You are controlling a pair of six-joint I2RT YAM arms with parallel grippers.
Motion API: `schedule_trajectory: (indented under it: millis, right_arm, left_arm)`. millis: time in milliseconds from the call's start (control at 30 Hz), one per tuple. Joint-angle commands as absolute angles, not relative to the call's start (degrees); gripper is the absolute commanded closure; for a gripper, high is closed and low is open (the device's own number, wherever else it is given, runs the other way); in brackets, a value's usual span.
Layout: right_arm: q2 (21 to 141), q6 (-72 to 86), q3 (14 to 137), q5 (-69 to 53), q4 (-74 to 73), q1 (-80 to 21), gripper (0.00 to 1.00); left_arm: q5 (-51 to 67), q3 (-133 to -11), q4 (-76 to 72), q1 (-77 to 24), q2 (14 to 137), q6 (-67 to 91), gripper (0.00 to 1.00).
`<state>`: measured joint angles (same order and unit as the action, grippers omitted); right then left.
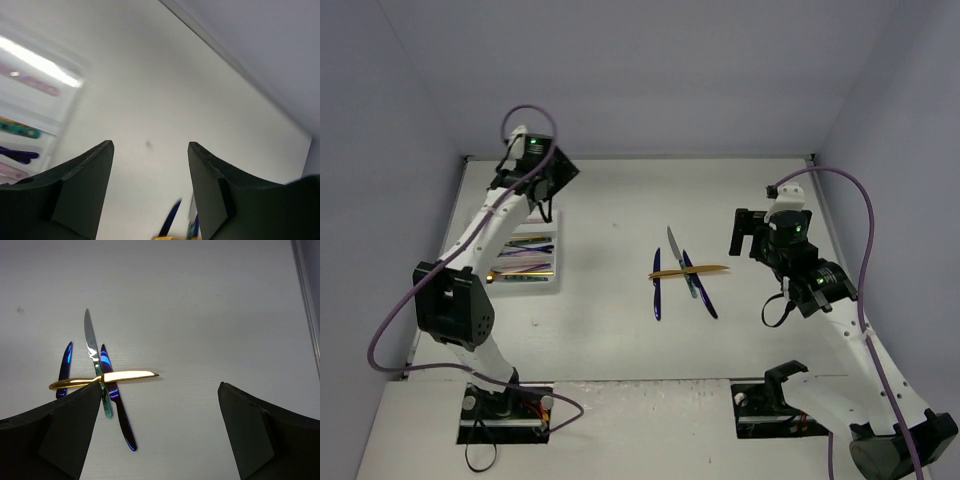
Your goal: Sort the eating utensils into containers
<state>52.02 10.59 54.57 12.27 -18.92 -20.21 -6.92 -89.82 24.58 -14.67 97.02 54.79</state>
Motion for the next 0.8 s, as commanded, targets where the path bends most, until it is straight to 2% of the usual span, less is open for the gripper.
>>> schedule_trajectory:
  millis: [0,67,200,433,767]
  right_arm:
    - [49.9,10.3,57.8,10.6,-17.0,-19.8,0.00]
    - [49.0,9.8,58.1,10.1,-17.0,-19.8,0.00]
    - [46.9,8.7,59.1,9.3,-17.1,-19.8,0.00]
    - [41.3,7.2,60.3,7.2,-17.1,-19.8,0.00]
    - [36.4,6.9,63.1,7.2,-19.2,-19.8,0.00]
  left_arm:
    - [-1.8,-90.0,23.5,-28.1,91.8,23.7,0.42]
    - [0.1,-88.1,23.6,-32.5,91.8,14.4,0.41]
    - [7.6,-88.0,26.2,-40.4,95.3,6.2,0.39]
    - [5.9,-92.4,28.7,-50.9,106.2,-4.2,0.38]
    - [8.0,-104.4,33.5,-53.8,120.5,-9.1,0.40]
